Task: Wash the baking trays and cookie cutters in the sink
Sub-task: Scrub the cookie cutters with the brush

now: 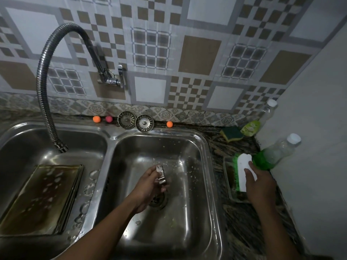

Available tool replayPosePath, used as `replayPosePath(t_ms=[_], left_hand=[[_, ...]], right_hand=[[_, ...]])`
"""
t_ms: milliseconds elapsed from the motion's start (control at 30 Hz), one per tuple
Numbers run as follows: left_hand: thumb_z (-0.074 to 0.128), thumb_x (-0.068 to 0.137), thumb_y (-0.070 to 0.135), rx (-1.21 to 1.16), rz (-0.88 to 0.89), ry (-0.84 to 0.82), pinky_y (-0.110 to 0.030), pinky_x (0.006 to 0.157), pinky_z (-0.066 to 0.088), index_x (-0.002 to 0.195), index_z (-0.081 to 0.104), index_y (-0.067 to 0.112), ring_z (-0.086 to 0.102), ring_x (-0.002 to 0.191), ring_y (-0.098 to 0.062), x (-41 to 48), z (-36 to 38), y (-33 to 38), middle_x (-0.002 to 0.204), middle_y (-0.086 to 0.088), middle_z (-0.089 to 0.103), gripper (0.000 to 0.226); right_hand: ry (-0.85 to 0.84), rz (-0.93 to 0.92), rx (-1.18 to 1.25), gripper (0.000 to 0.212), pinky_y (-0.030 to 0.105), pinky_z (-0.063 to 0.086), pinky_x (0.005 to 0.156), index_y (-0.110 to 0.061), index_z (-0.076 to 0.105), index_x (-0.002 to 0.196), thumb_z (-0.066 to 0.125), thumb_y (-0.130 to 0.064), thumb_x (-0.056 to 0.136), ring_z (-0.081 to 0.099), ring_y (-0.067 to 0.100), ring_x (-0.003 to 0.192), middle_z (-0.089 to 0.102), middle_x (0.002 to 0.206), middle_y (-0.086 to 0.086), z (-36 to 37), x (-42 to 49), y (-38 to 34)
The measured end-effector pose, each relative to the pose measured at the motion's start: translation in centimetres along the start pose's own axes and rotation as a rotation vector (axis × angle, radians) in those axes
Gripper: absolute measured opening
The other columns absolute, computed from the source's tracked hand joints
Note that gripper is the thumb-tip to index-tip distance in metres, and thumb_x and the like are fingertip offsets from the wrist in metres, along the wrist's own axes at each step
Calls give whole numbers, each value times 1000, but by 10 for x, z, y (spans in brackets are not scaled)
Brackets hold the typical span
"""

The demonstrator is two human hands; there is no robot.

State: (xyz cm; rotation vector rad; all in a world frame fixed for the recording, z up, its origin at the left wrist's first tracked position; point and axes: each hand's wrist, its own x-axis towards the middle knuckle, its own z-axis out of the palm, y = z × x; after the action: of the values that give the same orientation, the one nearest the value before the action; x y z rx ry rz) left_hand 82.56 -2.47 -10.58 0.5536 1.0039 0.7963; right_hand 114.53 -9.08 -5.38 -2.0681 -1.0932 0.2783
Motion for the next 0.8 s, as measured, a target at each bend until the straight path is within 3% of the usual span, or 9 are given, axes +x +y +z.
replayPosePath(t_ms=[100, 233, 367, 467, 567, 667, 733, 800], left_hand=[[57, 96, 14, 54, 11, 18, -37, 69, 48, 126, 58, 18, 67, 86, -31, 0, -3, -3, 93, -14, 69, 30], [67, 90, 15, 220, 61, 116, -45, 84, 56, 120, 63, 31, 72, 89, -27, -4, -5, -5, 100, -8, 75, 34], [72, 80, 6, 273, 95, 195, -50, 87, 58, 106, 69, 40, 71, 92, -32, -8, -8, -10, 102, -14, 72, 42], [76, 71, 12, 319, 120, 182, -51, 86, 58, 98, 70, 46, 69, 97, -33, -15, -10, -14, 106, -13, 71, 44], [76, 72, 15, 374, 118, 153, -51, 85, 58, 97, 69, 52, 68, 100, -33, -23, -11, -18, 112, -10, 69, 45], [74, 79, 8, 390, 121, 151, -45, 84, 59, 108, 66, 44, 67, 101, -33, -33, -4, -21, 112, -10, 68, 47], [71, 83, 5, 397, 138, 147, -41, 81, 58, 119, 64, 34, 69, 98, -32, -39, -1, -23, 110, -11, 69, 46], [70, 83, 7, 424, 154, 151, -39, 78, 58, 118, 63, 34, 70, 95, -28, -46, 2, -24, 111, -11, 69, 45]], right_hand=[[58, -43, -8, 33, 32, 41, 92, -7, 62, 127, 60, -15, 95, 56, 39, 110, 59, 120, 27, -10, -6, -10], [103, -74, -13, 35, 37, 45, 87, -9, 63, 128, 60, -23, 96, 59, 38, 103, 62, 114, 24, -30, -24, -17], [-24, -46, -35, 35, 33, 43, 93, -11, 63, 128, 61, -21, 94, 57, 32, 114, 61, 127, 16, -46, -63, -11], [-117, -46, -87, 34, 26, 40, 92, -13, 64, 127, 61, -21, 94, 57, 26, 116, 62, 129, 10, -48, -101, 5], [-224, 62, -124, 34, 30, 41, 96, -21, 63, 128, 59, -27, 95, 54, 27, 121, 58, 133, 9, -46, -131, 25], [-281, 141, -141, 34, 38, 44, 101, -25, 60, 130, 56, -30, 97, 49, 28, 126, 54, 139, 8, -39, -147, 40], [-277, 162, -132, 34, 40, 45, 101, -24, 60, 131, 55, -31, 97, 50, 28, 124, 53, 138, 9, -36, -150, 44], [-254, 157, -128, 34, 39, 47, 98, -22, 61, 130, 55, -30, 97, 53, 28, 118, 55, 134, 11, -36, -151, 45]])
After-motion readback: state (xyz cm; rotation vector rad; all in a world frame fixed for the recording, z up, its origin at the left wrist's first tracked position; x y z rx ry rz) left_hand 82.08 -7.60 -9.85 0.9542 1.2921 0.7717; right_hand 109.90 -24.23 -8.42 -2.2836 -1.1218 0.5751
